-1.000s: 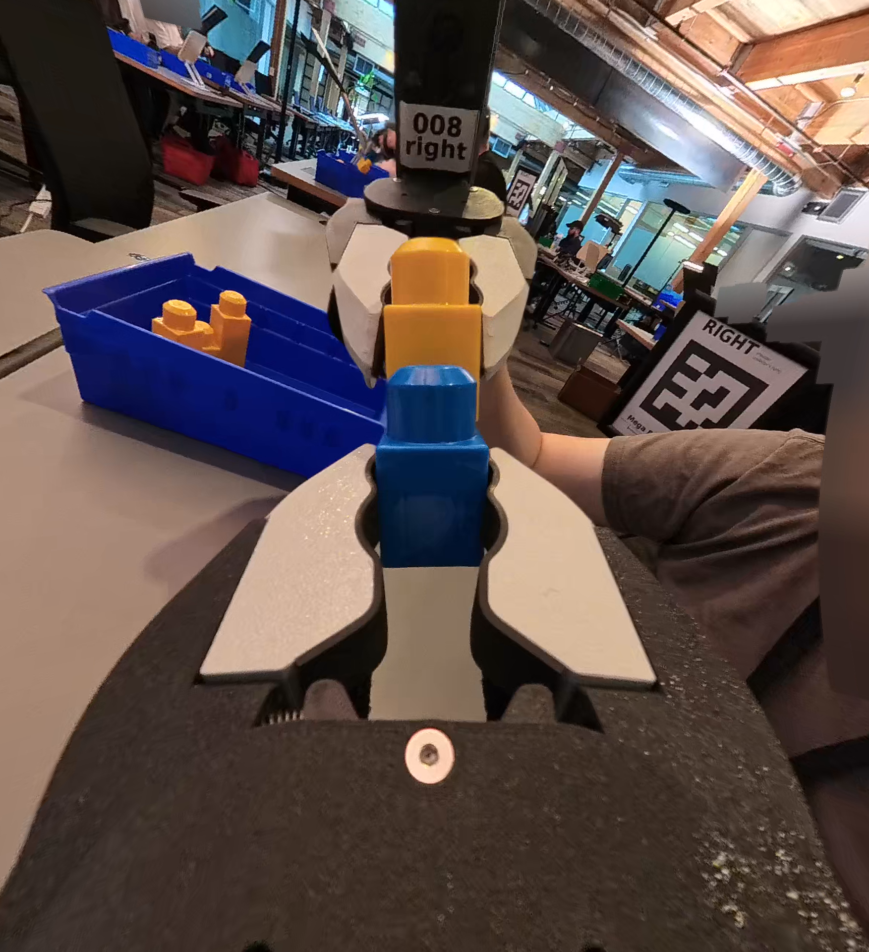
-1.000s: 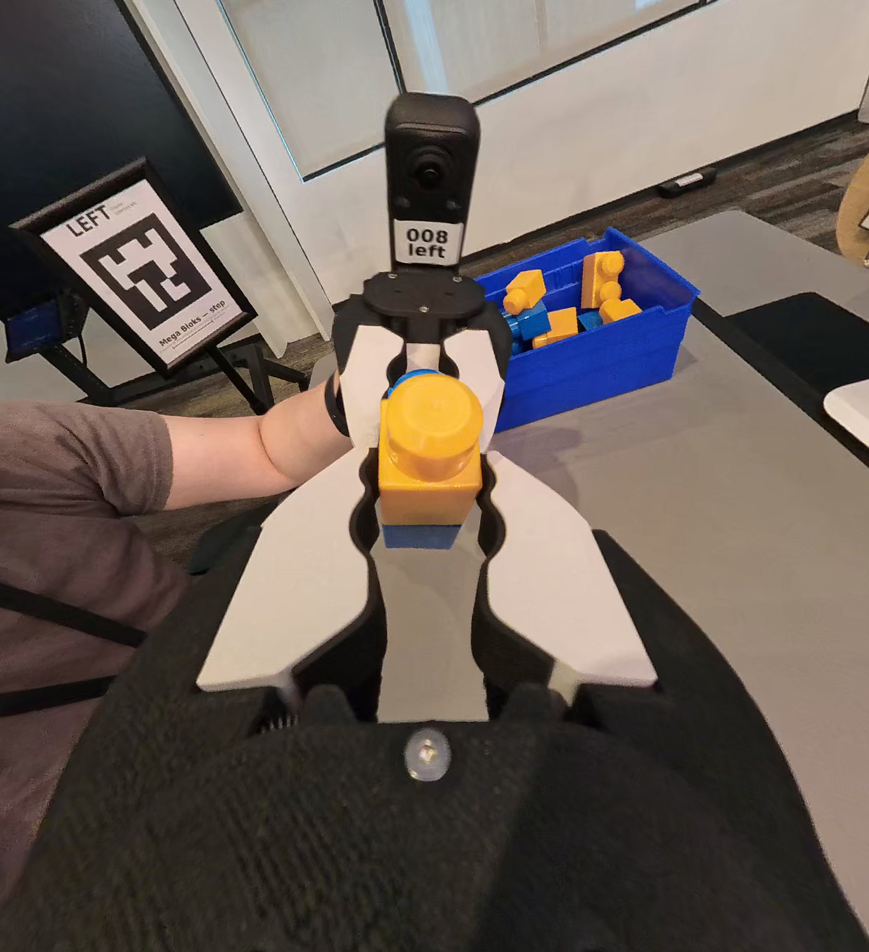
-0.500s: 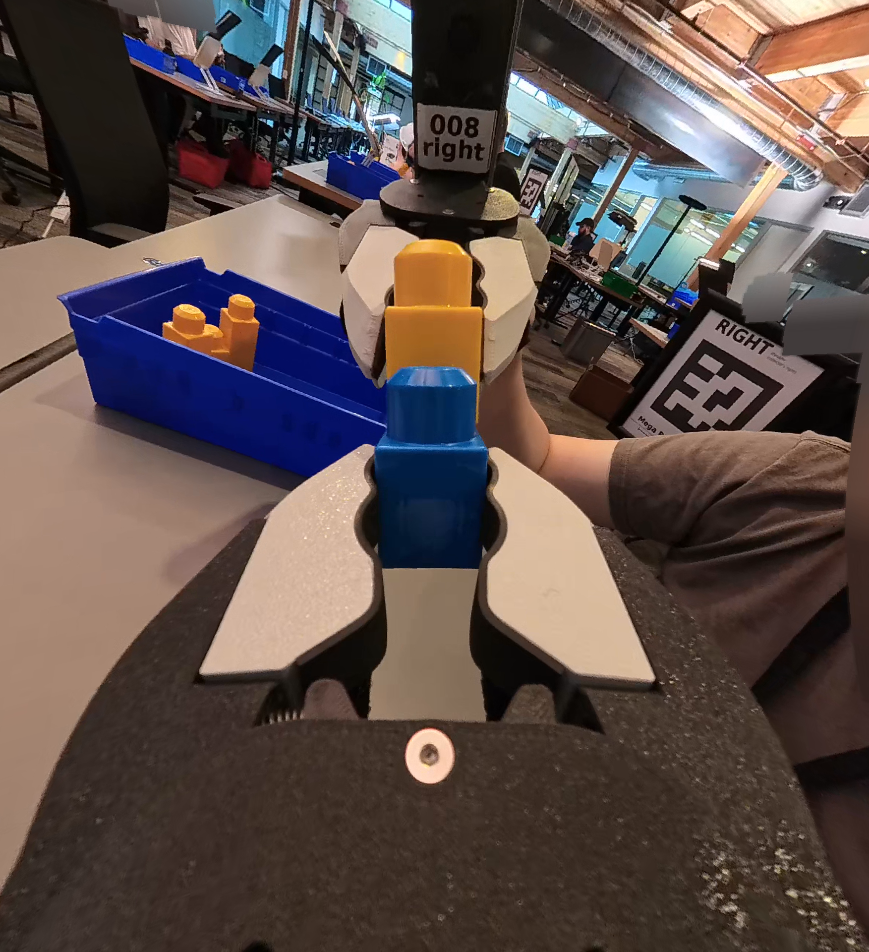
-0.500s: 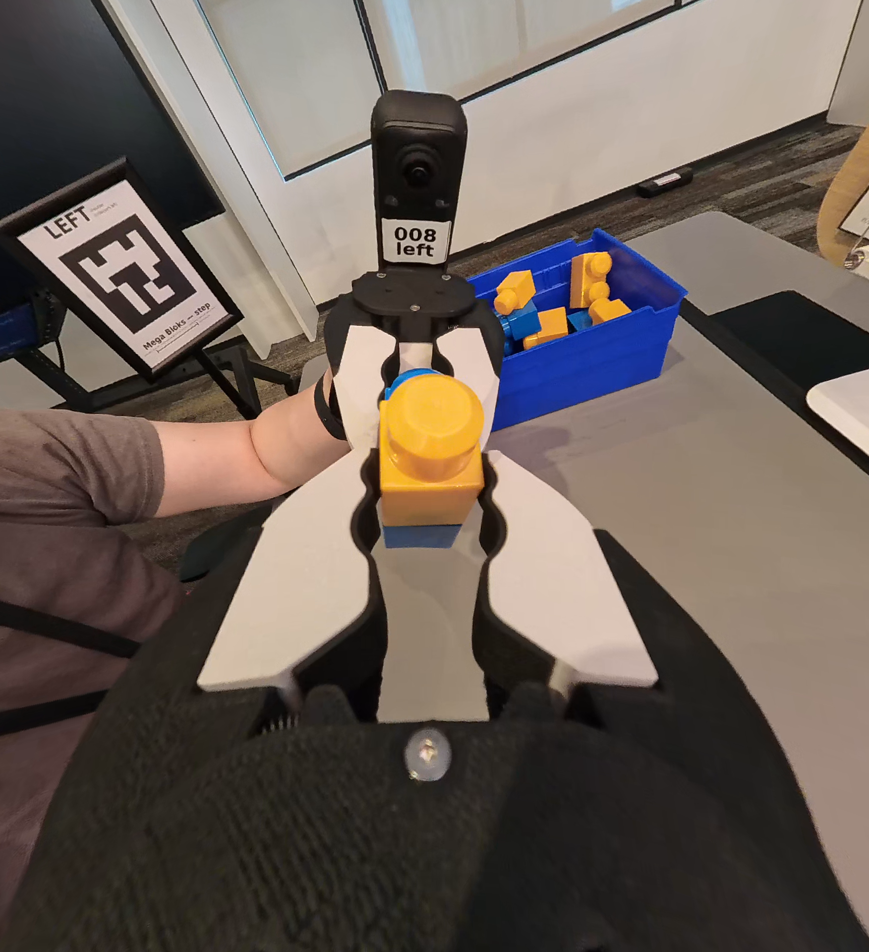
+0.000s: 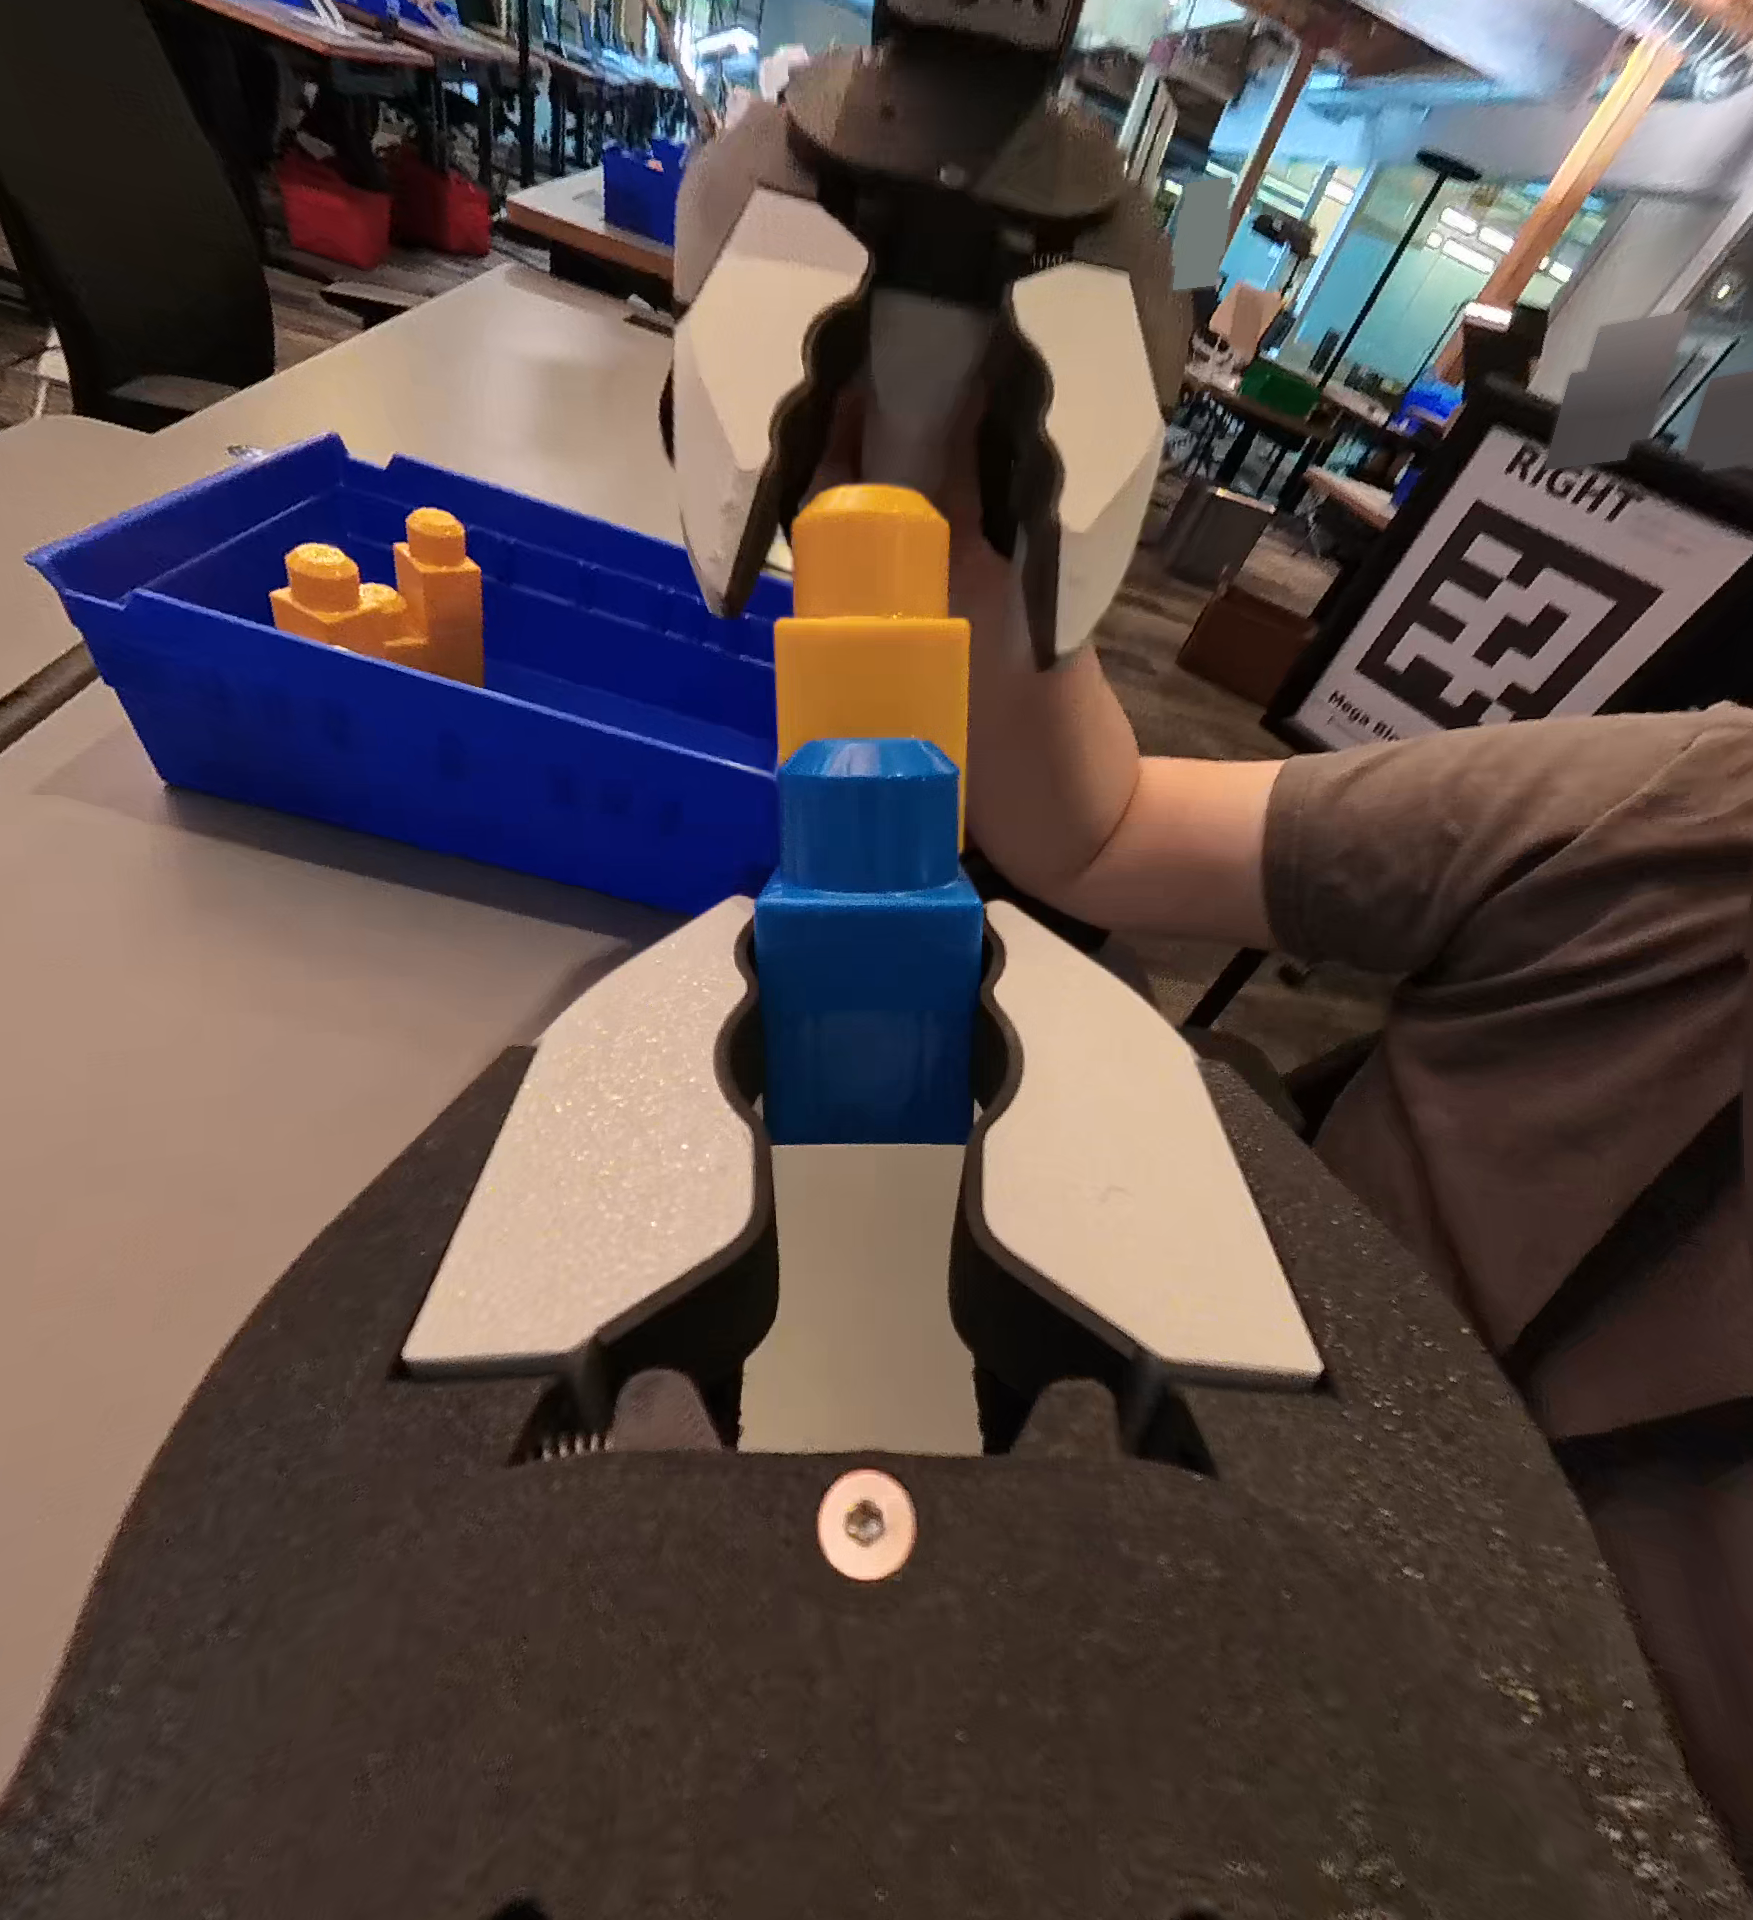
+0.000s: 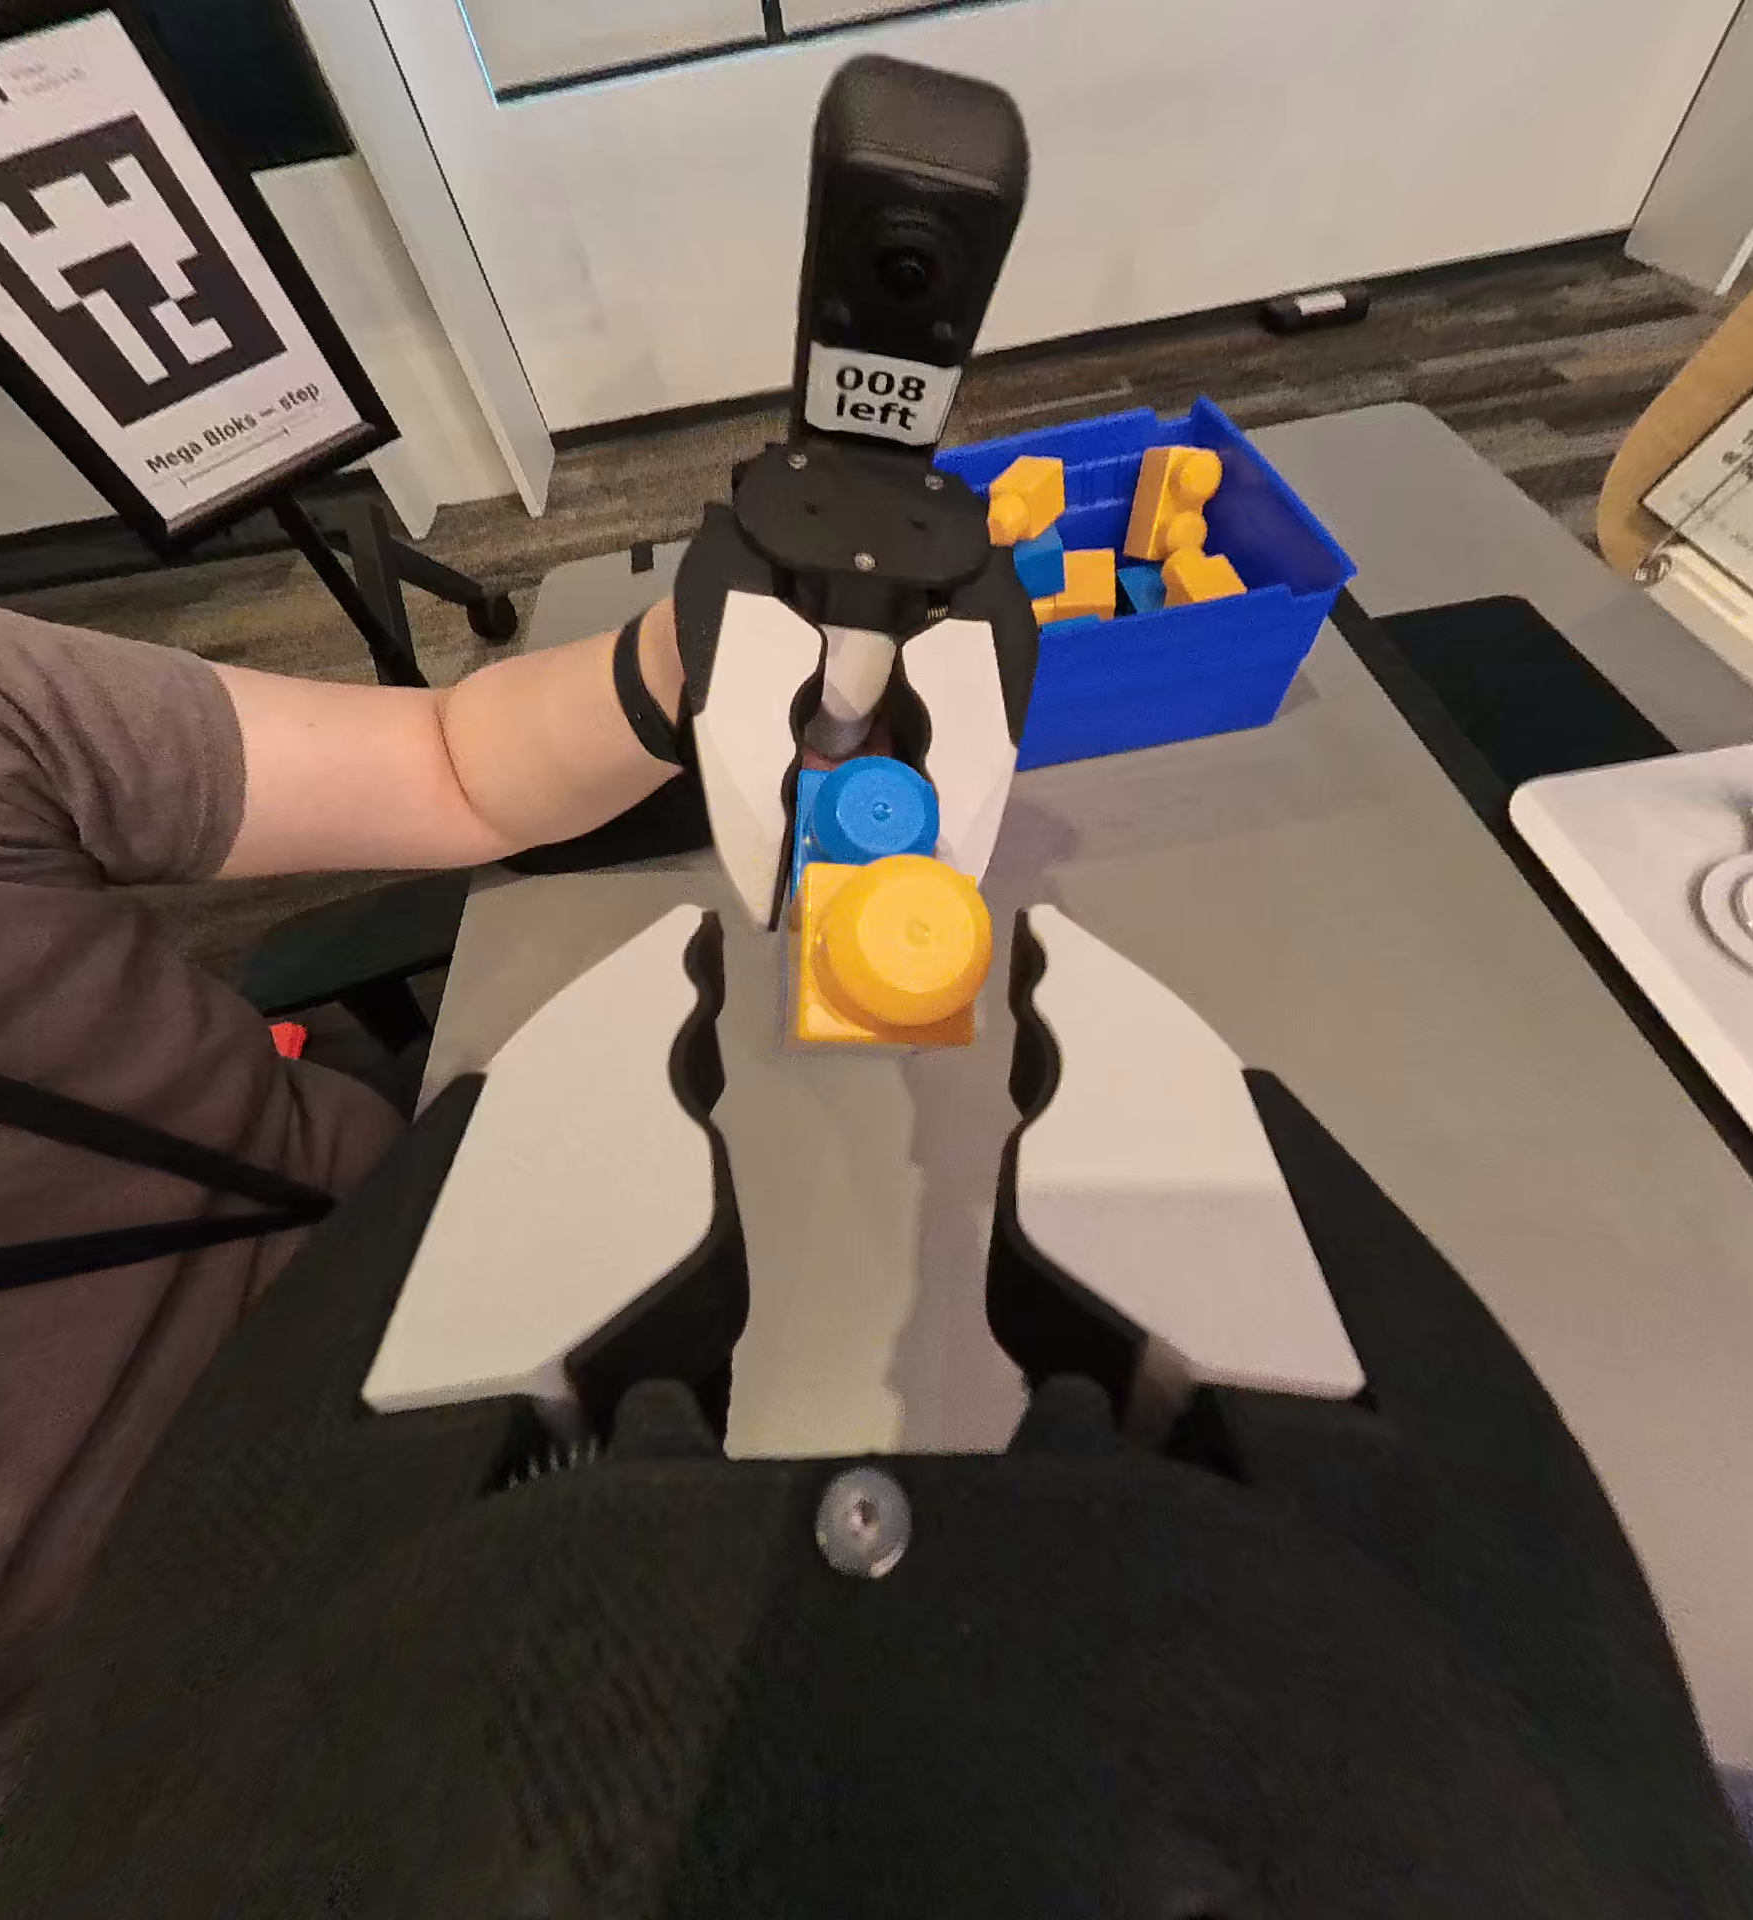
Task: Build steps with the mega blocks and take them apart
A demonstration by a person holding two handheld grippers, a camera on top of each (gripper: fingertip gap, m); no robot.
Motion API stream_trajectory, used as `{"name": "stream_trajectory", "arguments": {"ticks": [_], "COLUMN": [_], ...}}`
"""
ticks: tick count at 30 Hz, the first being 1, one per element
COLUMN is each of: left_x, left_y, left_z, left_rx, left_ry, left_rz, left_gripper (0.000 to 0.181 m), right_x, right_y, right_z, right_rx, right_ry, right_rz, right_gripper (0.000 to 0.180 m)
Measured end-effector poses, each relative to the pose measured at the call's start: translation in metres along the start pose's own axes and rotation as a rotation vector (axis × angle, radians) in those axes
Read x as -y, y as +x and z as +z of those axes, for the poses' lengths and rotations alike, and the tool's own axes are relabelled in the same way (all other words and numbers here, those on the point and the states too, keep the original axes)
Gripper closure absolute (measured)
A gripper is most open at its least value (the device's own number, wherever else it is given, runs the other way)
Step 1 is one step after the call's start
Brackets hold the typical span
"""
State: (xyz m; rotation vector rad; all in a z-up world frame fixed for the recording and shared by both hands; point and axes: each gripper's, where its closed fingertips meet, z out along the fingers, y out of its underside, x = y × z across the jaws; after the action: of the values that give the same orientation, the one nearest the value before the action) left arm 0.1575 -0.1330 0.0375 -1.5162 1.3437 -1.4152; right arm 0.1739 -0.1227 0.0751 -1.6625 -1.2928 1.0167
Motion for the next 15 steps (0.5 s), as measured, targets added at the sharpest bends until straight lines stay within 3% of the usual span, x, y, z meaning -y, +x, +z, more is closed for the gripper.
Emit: {"name": "stream_trajectory", "arguments": {"ticks": [5, 7, 10, 13, 15], "left_x": [-0.007, -0.013, -0.019, -0.013, -0.007], "left_y": [0.001, -0.001, -0.006, -0.009, -0.012], "left_z": [0.005, 0.007, 0.01, 0.011, 0.005], "left_rx": [0.011, 0.028, 0.042, 0.055, 0.091], "left_ry": [-0.05, -0.082, -0.102, -0.059, -0.041], "left_rz": [0.033, 0.048, 0.035, 0.018, 0.042], "left_gripper": [0.145, 0.145, 0.144, 0.116, 0.113], "right_x": [-0.022, -0.029, -0.039, -0.036, -0.031], "right_y": [0.002, 0.0, 0.004, 0.012, 0.017], "right_z": [-0.003, 0.002, 0.005, -0.007, -0.033], "right_rx": [-0.01, 0.015, 0.007, -0.076, -0.153], "right_ry": [-0.133, -0.175, -0.242, -0.25, -0.238], "right_rz": [0.025, 0.022, 0.017, -0.029, -0.067], "right_gripper": [0.13, 0.145, 0.145, 0.145, 0.145]}}
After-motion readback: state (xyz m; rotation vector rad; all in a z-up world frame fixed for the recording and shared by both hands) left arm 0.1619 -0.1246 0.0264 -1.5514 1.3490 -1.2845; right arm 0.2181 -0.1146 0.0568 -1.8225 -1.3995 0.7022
